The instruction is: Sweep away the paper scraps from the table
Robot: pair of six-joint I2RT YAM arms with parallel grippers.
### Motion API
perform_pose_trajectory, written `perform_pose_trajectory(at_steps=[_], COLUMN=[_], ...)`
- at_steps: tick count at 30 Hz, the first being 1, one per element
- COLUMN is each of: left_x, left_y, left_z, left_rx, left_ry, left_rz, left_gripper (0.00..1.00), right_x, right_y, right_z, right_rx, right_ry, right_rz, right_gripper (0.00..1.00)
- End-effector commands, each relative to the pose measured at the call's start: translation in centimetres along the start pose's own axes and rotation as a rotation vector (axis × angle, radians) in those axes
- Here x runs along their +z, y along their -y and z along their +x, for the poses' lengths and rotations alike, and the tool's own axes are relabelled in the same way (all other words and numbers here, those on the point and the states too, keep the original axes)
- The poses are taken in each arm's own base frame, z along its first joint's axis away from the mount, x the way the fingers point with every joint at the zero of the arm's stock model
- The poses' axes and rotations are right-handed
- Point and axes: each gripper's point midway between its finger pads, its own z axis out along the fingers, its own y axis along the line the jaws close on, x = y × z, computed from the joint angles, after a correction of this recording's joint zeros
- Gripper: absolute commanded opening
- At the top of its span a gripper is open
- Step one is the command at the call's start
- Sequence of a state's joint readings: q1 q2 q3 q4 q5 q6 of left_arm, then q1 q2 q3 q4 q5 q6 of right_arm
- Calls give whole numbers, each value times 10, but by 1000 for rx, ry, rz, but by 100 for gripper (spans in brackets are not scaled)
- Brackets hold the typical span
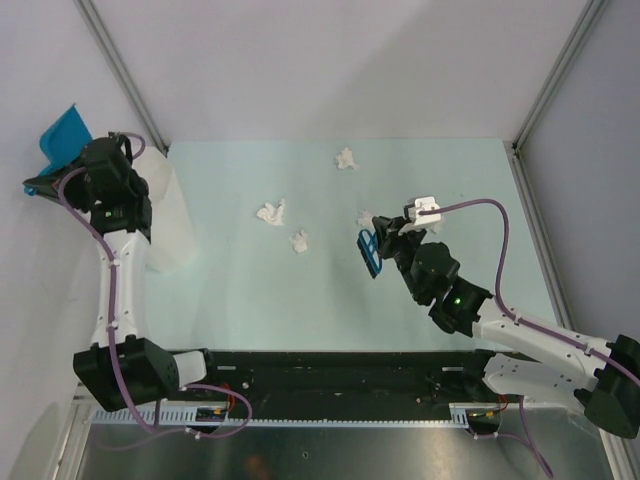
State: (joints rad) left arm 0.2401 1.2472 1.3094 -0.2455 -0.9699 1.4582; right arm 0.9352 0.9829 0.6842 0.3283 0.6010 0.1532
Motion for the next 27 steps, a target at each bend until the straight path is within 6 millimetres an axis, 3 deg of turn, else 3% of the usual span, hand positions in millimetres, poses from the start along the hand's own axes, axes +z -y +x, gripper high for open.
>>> perform_pose_trajectory(at_steps=[1, 5, 6, 8, 10, 11, 12, 14, 15, 17, 18, 20, 21, 22, 24, 25, 26, 27], left_x=[-21, -28, -33, -40, -52, -57, -61, -73, -77, -90, -97, -105, -116, -121, -139, -146, -154, -163], left_y=[-53, -66, -79, -78, -93, -97, -98, -95, -95, -92, -85, -74, -65, -60, -42, -33, -29, -8], left_z=[23, 17, 14, -2, -12, -15, -23, -34, -40, -55, -66, -80, -92, -99, -119, -128, -136, -147], left_rx=[-47, -166, -219, -321, -416, -446, -466, -518, -529, -589, -580, -608, -590, -602, -565, -585, -584, -557], left_ry=[-62, 9, 61, 169, 263, 295, 343, 411, 445, 519, 562, 595, 630, 644, 702, 729, 757, 771], left_rz=[-234, -266, -291, -234, -233, -235, -232, -202, -189, -148, -107, -50, -16, 8, 78, 128, 167, 244], left_gripper=[0, 0, 0, 0, 0, 0, 0, 0, 0, 0, 0, 0, 0, 0, 0, 0, 0, 0], right_x=[-1, 6, 13, 26, 43, 54, 64, 81, 89, 100, 107, 117, 126, 130, 139, 147, 154, 158], right_y=[-7, 1, 13, 31, 66, 79, 102, 129, 154, 182, 206, 223, 237, 252, 272, 286, 289, 293], right_z=[-16, -19, -25, -20, -25, -14, -25, -18, -41, -46, -42, -56, -40, -44, -26, 0, 9, 21], right_rx=[18, -18, -25, -84, -133, -206, -224, -284, -287, -320, -365, -416, -490, -538, -681, -732, -772, -815], right_ry=[57, 72, 82, 63, 61, 30, 71, 67, 120, 109, 69, 73, 20, 13, -73, -152, -181, -217], right_rz=[-31, -8, 17, 60, 158, 188, 240, 296, 348, 409, 455, 472, 485, 509, 536, 540, 527, 518], right_gripper=[0, 0, 0, 0, 0, 0, 0, 0, 0, 0, 0, 0, 0, 0, 0, 0, 0, 0])
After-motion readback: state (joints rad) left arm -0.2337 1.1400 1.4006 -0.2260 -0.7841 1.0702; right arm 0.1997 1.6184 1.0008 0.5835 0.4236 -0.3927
